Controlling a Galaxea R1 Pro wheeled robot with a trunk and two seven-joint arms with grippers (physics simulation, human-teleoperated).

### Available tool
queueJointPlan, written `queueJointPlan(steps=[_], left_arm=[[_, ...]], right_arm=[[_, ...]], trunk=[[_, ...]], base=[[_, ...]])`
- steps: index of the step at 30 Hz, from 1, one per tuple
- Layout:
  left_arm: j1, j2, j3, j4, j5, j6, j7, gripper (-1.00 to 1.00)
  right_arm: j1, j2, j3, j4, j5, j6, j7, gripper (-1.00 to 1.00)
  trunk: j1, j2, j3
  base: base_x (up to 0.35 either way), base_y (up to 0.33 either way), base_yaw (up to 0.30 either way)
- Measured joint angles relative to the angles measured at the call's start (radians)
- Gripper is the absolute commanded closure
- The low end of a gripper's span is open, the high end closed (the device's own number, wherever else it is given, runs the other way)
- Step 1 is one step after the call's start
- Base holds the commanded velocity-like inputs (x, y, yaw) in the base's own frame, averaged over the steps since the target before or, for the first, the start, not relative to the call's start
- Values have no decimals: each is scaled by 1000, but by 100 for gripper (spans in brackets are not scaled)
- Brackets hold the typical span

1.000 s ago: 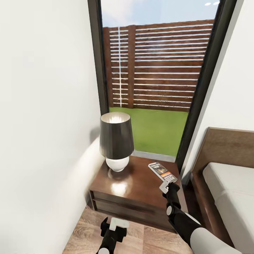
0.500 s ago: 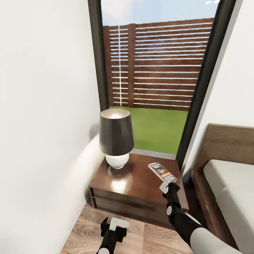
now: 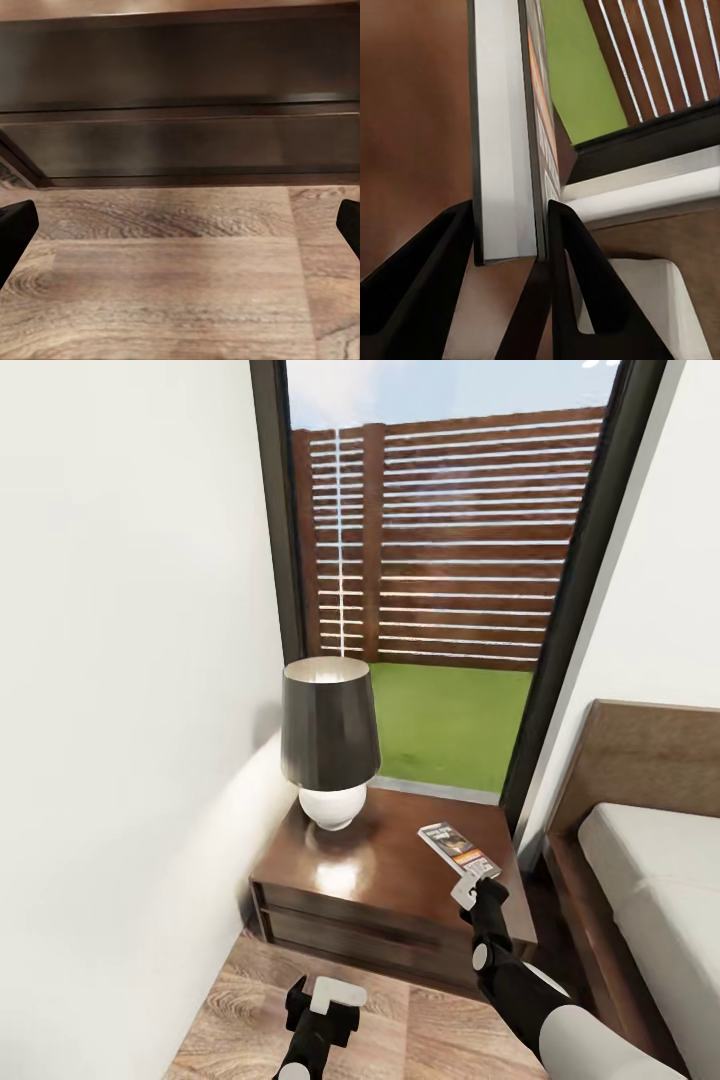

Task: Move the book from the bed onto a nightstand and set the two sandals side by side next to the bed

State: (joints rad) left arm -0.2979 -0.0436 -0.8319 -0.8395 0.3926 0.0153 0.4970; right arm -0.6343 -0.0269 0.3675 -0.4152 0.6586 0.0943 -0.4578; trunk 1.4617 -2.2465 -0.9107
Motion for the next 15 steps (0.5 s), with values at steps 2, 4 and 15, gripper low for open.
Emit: queueJointPlan(steps=[2,4,15], left_arm=[[0,0,0,0,0,0,0,-100],[0,0,0,0,0,0,0,-100],[0,0,0,0,0,0,0,-100]], right_arm=[[0,0,0,0,1,0,0,100],[0,0,0,0,1,0,1,100],[0,0,0,0,1,0,2,100]], trunk=[[0,0,0],[0,0,0],[0,0,0]], base=[[0,0,0],[0,0,0],[9,0,0]])
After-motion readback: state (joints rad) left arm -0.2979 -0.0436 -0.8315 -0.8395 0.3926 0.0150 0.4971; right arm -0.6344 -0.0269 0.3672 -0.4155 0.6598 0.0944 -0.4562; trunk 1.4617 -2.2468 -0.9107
